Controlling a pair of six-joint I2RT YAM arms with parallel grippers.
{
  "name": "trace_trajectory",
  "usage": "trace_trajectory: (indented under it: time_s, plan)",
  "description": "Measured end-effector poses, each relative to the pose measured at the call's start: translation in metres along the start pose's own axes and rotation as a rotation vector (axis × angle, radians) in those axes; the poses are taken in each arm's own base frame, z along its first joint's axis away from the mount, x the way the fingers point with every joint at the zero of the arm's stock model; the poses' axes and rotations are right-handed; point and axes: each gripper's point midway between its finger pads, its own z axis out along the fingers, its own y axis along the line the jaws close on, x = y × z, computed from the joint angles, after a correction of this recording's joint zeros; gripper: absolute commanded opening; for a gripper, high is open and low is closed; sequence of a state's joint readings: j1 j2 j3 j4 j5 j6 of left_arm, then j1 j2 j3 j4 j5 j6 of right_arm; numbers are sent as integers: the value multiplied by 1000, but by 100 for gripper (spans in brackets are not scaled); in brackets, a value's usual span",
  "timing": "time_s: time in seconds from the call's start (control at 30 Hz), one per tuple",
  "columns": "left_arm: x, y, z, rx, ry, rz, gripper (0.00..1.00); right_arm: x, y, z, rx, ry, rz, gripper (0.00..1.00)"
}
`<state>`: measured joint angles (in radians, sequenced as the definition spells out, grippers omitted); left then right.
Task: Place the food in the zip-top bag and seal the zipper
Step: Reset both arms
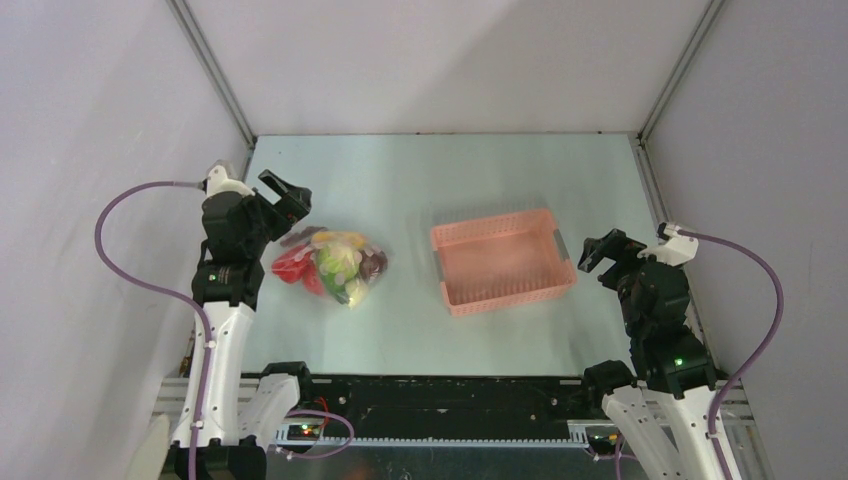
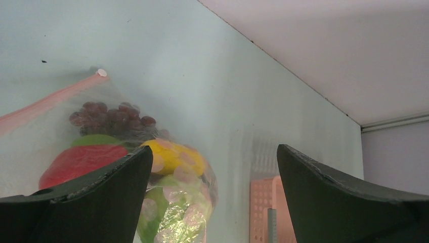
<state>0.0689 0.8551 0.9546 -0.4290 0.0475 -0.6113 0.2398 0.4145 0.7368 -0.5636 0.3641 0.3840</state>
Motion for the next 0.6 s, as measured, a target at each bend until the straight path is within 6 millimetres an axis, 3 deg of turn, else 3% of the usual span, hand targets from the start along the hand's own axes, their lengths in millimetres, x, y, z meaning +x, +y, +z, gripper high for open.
trace_trajectory:
  time_s: [0.6]
  plan:
    - [-4,-3,-4,19,-25,4,98,0,1,-1,-9,3,0,100]
